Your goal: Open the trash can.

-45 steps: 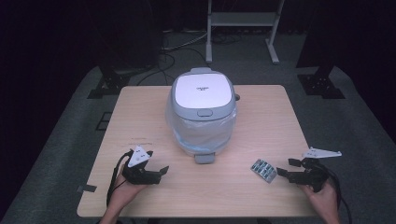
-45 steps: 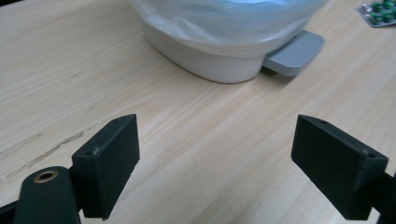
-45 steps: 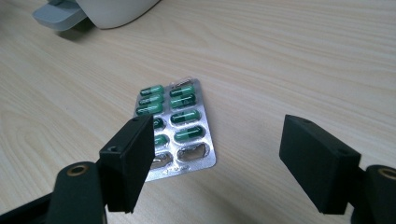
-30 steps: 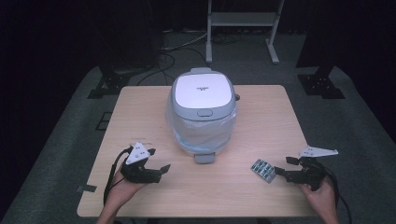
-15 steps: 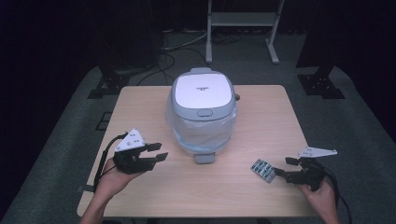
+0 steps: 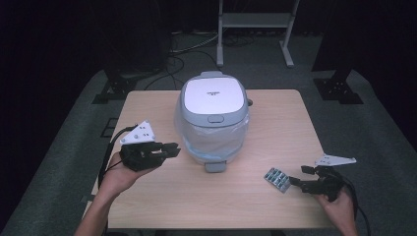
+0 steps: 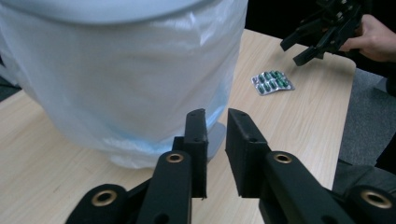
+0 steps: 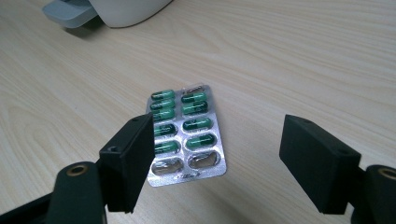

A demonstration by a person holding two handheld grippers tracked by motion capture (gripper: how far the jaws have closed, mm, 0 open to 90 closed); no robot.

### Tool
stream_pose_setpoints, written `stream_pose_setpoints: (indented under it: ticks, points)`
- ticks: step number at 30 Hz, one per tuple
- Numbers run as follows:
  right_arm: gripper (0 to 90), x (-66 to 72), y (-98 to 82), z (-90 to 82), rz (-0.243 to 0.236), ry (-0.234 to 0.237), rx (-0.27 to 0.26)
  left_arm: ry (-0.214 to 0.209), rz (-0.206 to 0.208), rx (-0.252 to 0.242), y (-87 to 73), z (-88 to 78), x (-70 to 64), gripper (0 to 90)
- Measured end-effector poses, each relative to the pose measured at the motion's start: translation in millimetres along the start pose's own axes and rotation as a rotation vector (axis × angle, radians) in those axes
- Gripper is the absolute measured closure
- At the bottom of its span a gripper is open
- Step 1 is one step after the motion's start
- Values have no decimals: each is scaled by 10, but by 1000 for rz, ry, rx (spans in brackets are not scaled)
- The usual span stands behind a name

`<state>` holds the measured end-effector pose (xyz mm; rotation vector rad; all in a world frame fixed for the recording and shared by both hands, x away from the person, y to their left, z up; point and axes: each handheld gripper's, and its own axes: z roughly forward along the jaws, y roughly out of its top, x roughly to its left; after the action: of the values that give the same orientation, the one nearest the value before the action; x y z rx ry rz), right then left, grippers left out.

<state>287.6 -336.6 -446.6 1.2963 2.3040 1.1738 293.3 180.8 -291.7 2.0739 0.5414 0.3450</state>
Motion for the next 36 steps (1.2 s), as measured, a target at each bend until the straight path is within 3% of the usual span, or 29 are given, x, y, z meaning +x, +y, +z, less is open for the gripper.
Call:
stream_pose_setpoints:
  ticks: [10, 19, 36]
  points:
    - [253, -7, -8, -3, 3, 1, 3, -31, 50, 2, 338, 11, 10, 899]
    - [253, -19, -15, -9, 9, 6, -4, -55, 78, 1, 633, 104, 22, 900]
    - [252, -65, -34, -35, 27, 11, -19, -74, 88, 15, 908, 353, 119, 900]
